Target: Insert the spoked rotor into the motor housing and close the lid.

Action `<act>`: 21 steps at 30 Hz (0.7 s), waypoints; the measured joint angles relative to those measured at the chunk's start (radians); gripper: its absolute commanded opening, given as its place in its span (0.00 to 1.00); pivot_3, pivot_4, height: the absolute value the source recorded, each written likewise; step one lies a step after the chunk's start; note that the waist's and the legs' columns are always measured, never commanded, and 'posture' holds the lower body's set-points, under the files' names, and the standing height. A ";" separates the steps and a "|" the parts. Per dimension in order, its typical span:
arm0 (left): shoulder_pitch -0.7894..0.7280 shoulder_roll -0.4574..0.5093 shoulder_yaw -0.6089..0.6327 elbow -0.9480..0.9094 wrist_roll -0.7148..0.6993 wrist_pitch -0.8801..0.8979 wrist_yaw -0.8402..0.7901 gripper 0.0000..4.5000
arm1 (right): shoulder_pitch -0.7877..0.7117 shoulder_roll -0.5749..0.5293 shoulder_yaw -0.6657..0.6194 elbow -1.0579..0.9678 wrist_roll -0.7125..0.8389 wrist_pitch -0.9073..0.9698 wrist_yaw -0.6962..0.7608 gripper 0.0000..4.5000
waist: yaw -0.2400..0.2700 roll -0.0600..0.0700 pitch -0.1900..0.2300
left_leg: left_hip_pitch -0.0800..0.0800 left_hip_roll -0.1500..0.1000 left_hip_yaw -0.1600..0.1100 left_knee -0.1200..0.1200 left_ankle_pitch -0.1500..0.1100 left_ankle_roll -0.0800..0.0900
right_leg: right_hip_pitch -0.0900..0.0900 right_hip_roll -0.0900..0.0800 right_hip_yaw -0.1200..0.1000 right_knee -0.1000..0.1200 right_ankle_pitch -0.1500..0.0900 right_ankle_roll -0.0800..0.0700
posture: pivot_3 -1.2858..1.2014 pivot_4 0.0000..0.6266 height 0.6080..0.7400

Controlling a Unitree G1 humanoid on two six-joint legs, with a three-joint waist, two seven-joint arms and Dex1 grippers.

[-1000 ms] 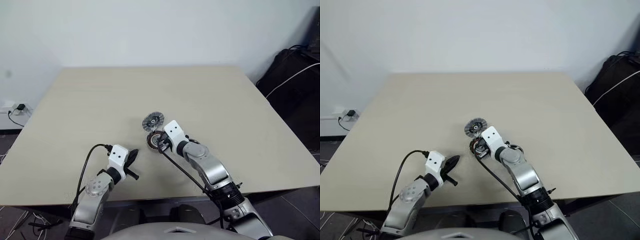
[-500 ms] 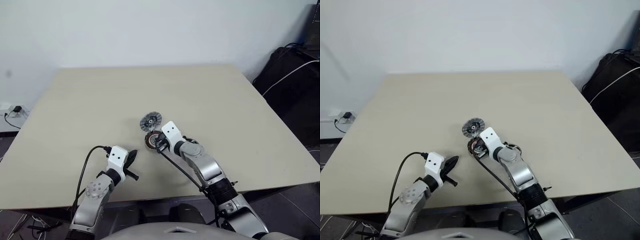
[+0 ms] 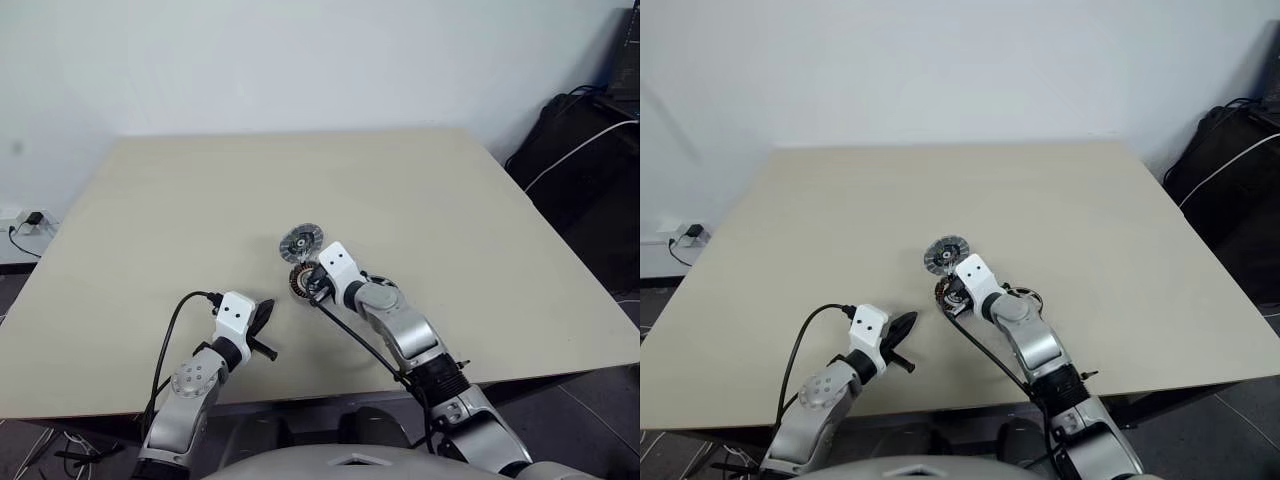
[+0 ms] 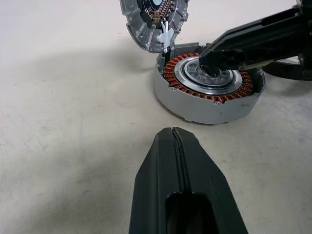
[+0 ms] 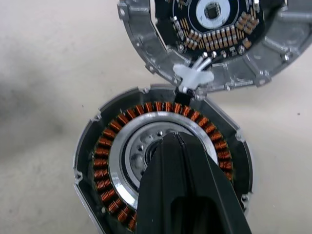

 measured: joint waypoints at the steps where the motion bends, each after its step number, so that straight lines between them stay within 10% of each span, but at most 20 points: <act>1: 0.000 0.000 0.000 0.000 0.000 0.000 0.000 0.00 | -0.003 0.002 0.000 0.003 -0.001 -0.003 0.002 0.00 | 0.000 0.000 0.000 | 0.000 0.000 0.000 0.000 0.000 0.000 | 0.000 0.000 0.000 0.000 0.000 0.000 | 0.52 0.00 1.00; 21: 0.000 0.000 0.000 0.000 0.000 0.002 0.007 0.00 | -0.055 0.057 -0.011 0.158 -0.018 -0.093 0.006 0.00 | -0.013 0.000 0.000 | 0.001 0.001 0.000 -0.001 0.002 -0.004 | -0.001 0.000 0.000 0.001 0.000 0.000 | 0.52 0.00 1.00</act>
